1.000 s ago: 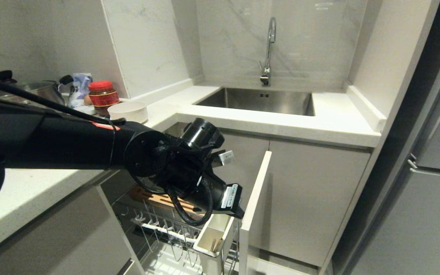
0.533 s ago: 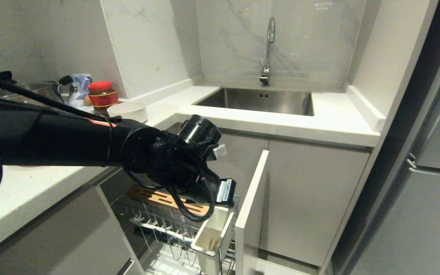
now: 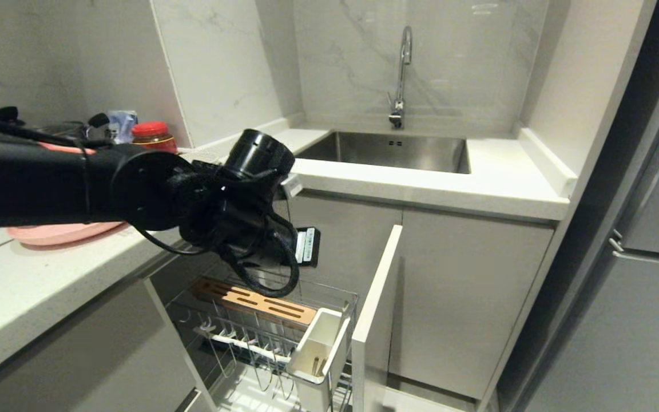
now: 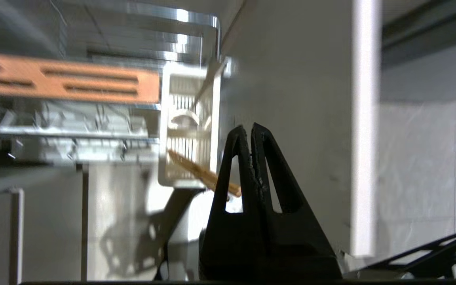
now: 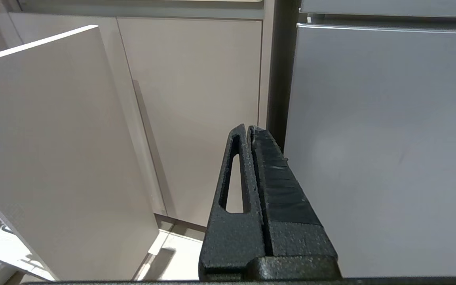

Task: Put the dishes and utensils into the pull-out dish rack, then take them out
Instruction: Pick up the chopsticks and place it in the cupboard

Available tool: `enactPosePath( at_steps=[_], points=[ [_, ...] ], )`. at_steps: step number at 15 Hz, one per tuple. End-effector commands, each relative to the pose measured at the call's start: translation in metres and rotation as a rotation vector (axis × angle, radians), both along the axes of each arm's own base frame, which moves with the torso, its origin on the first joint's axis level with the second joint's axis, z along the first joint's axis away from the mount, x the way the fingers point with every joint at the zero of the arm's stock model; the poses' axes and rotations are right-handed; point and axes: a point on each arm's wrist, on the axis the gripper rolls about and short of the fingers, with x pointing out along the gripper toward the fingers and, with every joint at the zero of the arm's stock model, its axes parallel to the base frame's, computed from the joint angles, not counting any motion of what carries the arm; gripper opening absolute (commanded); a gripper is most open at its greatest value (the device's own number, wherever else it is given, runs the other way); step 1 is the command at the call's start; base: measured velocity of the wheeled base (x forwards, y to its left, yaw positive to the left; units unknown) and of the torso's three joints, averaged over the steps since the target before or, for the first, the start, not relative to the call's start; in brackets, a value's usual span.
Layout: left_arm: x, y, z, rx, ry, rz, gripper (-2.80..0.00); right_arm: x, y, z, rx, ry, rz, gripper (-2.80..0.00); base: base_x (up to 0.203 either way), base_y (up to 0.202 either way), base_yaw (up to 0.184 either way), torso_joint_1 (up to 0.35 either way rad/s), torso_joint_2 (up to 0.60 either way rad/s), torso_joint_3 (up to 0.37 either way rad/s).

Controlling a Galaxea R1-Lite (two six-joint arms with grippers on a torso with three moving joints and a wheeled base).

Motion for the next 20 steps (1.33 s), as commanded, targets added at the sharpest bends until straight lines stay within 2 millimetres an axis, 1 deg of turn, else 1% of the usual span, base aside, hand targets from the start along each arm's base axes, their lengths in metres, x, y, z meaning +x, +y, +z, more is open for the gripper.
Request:
enactPosePath(
  at_steps=[1, 2, 4, 6, 8, 9, 11, 12, 13, 14, 15, 17, 18, 20],
  points=[
    [-0.028, 0.026, 0.05, -0.084, -0.141, 0.029, -2.8, 0.002, 0.0, -0.007, 0.0, 0.026, 0.0, -2.8, 0.0, 0.0, 0.0, 0.0, 0.0, 0.0],
    [-0.043, 0.04, 0.071, -0.121, -0.206, 0.041, -2.8, 0.002, 0.0, -0.007, 0.0, 0.026, 0.0, -2.8, 0.0, 0.0, 0.0, 0.0, 0.0, 0.0],
    [-0.08, 0.069, 0.11, -0.176, -0.349, 0.047, -2.8, 0.002, 0.0, -0.007, 0.0, 0.026, 0.0, -2.8, 0.0, 0.0, 0.0, 0.0, 0.0, 0.0],
    [-0.123, 0.102, 0.138, -0.183, -0.529, 0.033, -2.8, 0.002, 0.0, -0.007, 0.0, 0.026, 0.0, -2.8, 0.0, 0.0, 0.0, 0.0, 0.0, 0.0],
    [-0.163, 0.136, 0.155, -0.133, -0.735, 0.056, -2.8, 0.002, 0.0, -0.007, 0.0, 0.026, 0.0, -2.8, 0.0, 0.0, 0.0, 0.0, 0.0, 0.0],
    [-0.182, 0.153, 0.16, -0.077, -0.832, 0.091, -2.8, 0.002, 0.0, -0.007, 0.0, 0.026, 0.0, -2.8, 0.0, 0.0, 0.0, 0.0, 0.0, 0.0],
    [-0.222, 0.175, 0.163, 0.009, -0.97, 0.131, -2.8, 0.002, 0.0, -0.007, 0.0, 0.026, 0.0, -2.8, 0.0, 0.0, 0.0, 0.0, 0.0, 0.0],
    [-0.242, 0.181, 0.161, 0.031, -1.024, 0.125, -2.8, 0.002, 0.0, -0.007, 0.0, 0.026, 0.0, -2.8, 0.0, 0.0, 0.0, 0.0, 0.0, 0.0],
    [-0.262, 0.183, 0.156, 0.03, -1.065, 0.078, -2.8, 0.002, 0.0, -0.007, 0.0, 0.026, 0.0, -2.8, 0.0, 0.0, 0.0, 0.0, 0.0, 0.0],
    [-0.282, 0.183, 0.146, 0.026, -1.094, 0.023, -2.8, 0.002, 0.0, -0.007, 0.001, 0.026, 0.0, -2.8, 0.0, 0.0, 0.0, 0.0, 0.0, 0.0],
    [-0.299, 0.182, 0.129, 0.036, -1.098, -0.001, -2.8, 0.002, 0.0, -0.007, 0.001, 0.026, 0.0, -2.8, 0.0, 0.0, 0.0, 0.0, 0.0, 0.0],
    [-0.319, 0.18, 0.085, 0.081, -1.073, 0.007, -2.8, 0.002, 0.0, -0.007, 0.0, 0.026, 0.0, -2.8, 0.0, 0.0, 0.0, 0.0, 0.0, 0.0],
    [-0.33, 0.18, 0.062, 0.108, -1.071, 0.035, -2.8, 0.002, 0.0, -0.007, 0.0, 0.026, 0.0, -2.8, 0.0, 0.0, 0.0, 0.0, 0.0, 0.0],
    [-0.347, 0.182, 0.025, 0.155, -1.084, 0.108, -2.8, 0.002, 0.0, -0.007, 0.0, 0.026, 0.0, -2.8, 0.0, 0.0, 0.0, 0.0, 0.0, 0.0]
  ],
)
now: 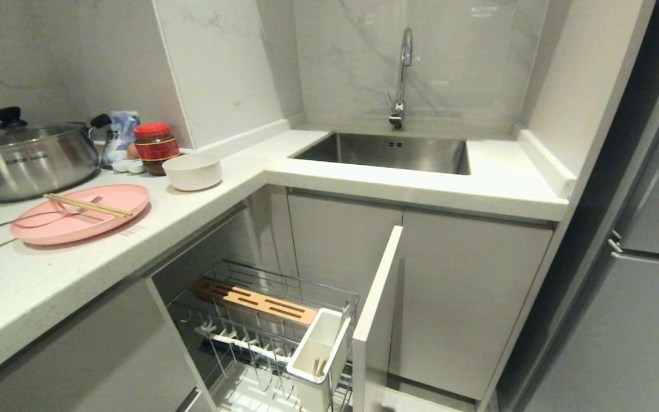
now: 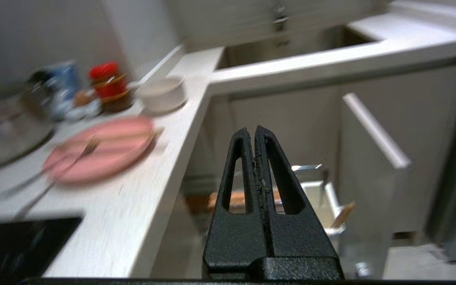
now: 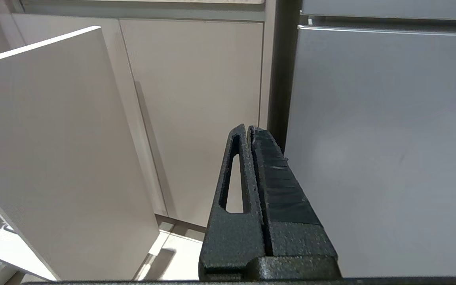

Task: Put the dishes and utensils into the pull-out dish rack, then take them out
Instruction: Pick up the chopsticks and place it in the cupboard

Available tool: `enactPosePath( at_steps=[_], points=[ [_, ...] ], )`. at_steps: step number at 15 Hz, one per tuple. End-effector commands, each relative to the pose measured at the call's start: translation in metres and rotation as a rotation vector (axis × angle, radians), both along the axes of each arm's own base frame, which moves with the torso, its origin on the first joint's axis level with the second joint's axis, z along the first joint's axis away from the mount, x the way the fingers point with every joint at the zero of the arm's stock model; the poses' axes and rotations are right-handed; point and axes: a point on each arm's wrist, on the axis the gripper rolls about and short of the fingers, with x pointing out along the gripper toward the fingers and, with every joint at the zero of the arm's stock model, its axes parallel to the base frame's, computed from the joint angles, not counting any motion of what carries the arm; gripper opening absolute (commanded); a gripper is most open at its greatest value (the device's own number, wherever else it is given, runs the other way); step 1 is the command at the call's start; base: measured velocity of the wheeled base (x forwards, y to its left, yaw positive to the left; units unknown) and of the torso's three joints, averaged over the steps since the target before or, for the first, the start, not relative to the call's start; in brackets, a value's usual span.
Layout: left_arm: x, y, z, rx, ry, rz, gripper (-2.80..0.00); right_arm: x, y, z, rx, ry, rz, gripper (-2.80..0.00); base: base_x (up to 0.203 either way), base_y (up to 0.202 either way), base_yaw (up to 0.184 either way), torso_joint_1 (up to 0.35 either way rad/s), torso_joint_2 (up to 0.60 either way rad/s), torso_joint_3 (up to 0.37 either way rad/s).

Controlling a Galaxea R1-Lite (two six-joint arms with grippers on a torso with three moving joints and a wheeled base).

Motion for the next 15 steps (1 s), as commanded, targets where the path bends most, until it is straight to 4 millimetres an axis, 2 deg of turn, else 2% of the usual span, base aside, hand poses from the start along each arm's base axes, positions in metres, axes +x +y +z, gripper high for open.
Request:
enactPosePath(
  at_steps=[1, 4, 9, 12, 13, 15],
  points=[
    [-0.037, 0.002, -0.054, 0.0, -0.08, 0.085, -2.8, 0.002, 0.0, -0.007, 0.0, 0.026, 0.0, -2.8, 0.0, 0.0, 0.0, 0.0, 0.0, 0.0],
    [-0.039, 0.005, -0.113, -0.034, -0.054, 0.18, -2.8, 0.002, 0.0, -0.007, 0.0, 0.026, 0.0, -2.8, 0.0, 0.0, 0.0, 0.0, 0.0, 0.0],
    [0.006, 0.007, -0.185, -0.084, 0.005, 0.262, -2.8, 0.002, 0.0, -0.007, 0.0, 0.026, 0.0, -2.8, 0.0, 0.0, 0.0, 0.0, 0.0, 0.0],
    [0.011, 0.006, -0.203, -0.123, 0.101, 0.212, -2.8, 0.002, 0.0, -0.007, 0.001, 0.027, 0.0, -2.8, 0.0, 0.0, 0.0, 0.0, 0.0, 0.0],
    [0.009, 0.006, -0.203, -0.139, 0.143, 0.201, -2.8, 0.002, 0.0, -0.007, 0.0, 0.026, 0.0, -2.8, 0.0, 0.0, 0.0, 0.0, 0.0, 0.0],
    [0.01, 0.006, -0.202, -0.15, 0.12, 0.2, -2.8, 0.002, 0.0, -0.007, 0.0, 0.027, 0.0, -2.8, 0.0, 0.0, 0.0, 0.0, 0.0, 0.0]
  ],
)
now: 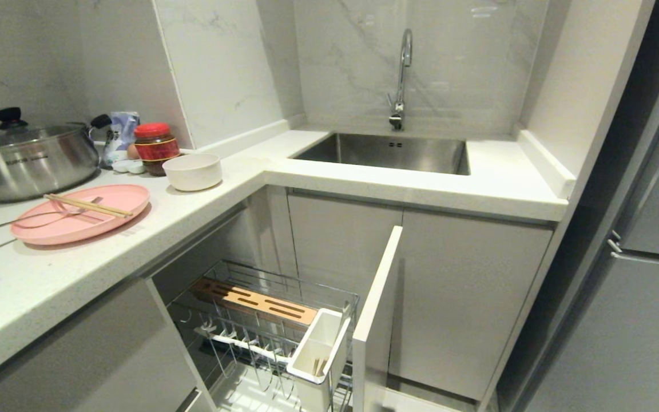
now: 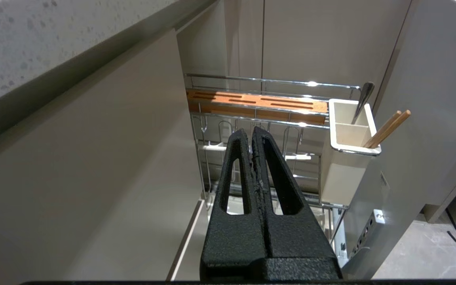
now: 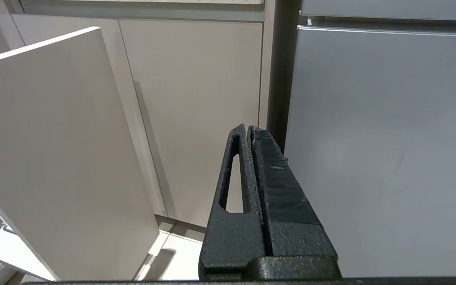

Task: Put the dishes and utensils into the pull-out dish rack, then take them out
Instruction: Pick up the chopsticks and place it in the cupboard

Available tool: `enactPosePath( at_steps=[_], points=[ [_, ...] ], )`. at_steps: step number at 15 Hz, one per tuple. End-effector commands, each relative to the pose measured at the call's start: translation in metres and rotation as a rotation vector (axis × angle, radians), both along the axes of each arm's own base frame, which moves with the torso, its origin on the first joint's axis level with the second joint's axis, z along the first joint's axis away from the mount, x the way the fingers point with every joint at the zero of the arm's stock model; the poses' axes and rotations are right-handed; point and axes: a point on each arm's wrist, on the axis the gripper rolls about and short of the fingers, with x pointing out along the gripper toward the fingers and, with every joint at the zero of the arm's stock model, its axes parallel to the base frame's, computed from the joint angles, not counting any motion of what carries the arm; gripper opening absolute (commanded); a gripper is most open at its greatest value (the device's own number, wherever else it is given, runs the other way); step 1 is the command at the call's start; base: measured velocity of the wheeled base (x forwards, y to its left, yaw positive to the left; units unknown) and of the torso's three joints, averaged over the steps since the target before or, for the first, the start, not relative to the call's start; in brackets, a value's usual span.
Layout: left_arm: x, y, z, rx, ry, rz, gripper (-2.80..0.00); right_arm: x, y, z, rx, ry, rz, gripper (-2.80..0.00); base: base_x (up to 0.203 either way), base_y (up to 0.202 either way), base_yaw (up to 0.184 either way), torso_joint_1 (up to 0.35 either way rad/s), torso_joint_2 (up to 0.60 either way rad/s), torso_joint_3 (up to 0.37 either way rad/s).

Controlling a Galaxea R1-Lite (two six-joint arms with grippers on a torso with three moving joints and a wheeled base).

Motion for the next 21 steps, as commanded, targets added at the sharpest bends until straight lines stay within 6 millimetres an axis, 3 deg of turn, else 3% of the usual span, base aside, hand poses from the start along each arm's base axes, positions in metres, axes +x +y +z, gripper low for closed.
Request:
enactPosePath(
  at_steps=[1, 14, 21],
  points=[
    [0.0012, 0.0, 0.0006, -0.001, -0.03, 0.0, -2.8, 0.0022, 0.0, -0.0072, 0.0, 0.026, 0.0, -2.8, 0.0, 0.0, 0.0, 0.0, 0.0, 0.0],
    [0.0013, 0.0004, 0.0003, -0.028, -0.026, 0.019, -2.8, 0.0022, 0.0, -0.0072, 0.0, 0.026, 0.0, -2.8, 0.0, 0.0, 0.0, 0.0, 0.0, 0.0],
    [0.0012, 0.0003, 0.0005, -0.022, -0.026, 0.016, -2.8, 0.0022, 0.0, -0.0072, 0.0, 0.026, 0.0, -2.8, 0.0, 0.0, 0.0, 0.003, 0.0, -0.169]
  ],
)
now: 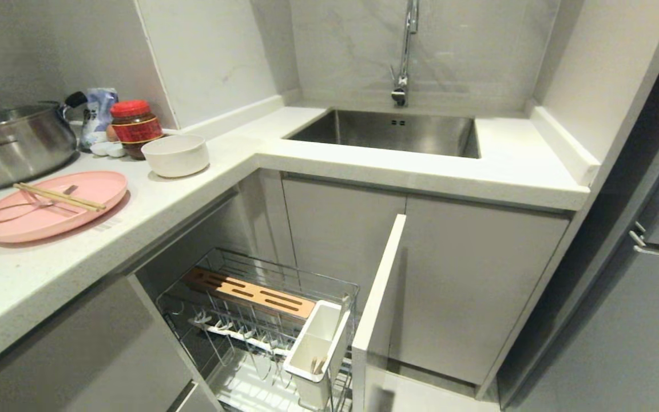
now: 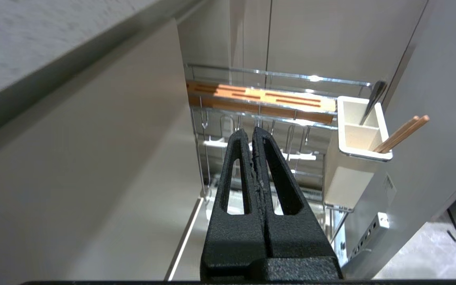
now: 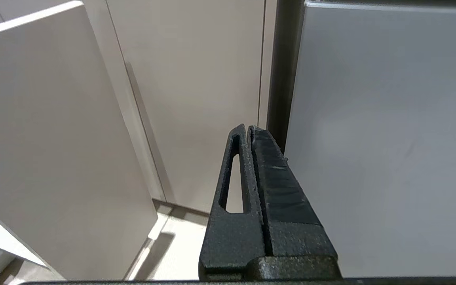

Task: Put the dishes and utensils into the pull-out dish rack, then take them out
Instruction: Pick up the chopsticks and place it in the cupboard

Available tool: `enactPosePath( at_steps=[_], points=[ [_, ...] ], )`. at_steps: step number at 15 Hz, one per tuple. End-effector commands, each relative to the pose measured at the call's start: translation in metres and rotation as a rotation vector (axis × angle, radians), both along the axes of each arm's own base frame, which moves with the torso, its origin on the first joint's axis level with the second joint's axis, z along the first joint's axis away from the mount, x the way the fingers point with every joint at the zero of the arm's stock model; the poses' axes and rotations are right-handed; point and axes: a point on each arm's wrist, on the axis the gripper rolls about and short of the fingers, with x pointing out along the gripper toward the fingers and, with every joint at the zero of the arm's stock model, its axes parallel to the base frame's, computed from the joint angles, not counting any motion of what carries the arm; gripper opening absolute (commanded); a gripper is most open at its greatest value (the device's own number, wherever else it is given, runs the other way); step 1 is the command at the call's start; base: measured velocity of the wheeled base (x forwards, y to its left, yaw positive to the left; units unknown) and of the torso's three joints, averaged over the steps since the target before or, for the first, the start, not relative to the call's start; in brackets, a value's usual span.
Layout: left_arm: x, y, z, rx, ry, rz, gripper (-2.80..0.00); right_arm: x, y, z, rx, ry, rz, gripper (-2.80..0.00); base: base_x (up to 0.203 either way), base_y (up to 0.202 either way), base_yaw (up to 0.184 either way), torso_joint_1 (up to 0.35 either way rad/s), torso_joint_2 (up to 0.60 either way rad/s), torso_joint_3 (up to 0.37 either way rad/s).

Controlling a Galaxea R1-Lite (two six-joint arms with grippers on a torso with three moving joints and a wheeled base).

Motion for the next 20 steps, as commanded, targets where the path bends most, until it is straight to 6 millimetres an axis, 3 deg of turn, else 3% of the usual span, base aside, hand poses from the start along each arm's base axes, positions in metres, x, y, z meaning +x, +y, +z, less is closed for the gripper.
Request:
enactPosePath(
  at_steps=[1, 20],
  points=[
    [0.0006, 0.0, -0.0016, 0.0, 0.007, 0.0, -2.8, 0.0022, 0.0, -0.0074, 0.0, 0.027, 0.0, -2.8, 0.0, 0.0, 0.0, 0.002, 0.0, -0.199],
    [0.0008, 0.0, -0.0016, 0.001, 0.003, 0.002, -2.8, 0.0022, 0.0, -0.0072, 0.0, 0.026, 0.0, -2.8, 0.0, 0.0, 0.0, 0.004, 0.0, -0.199]
  ],
)
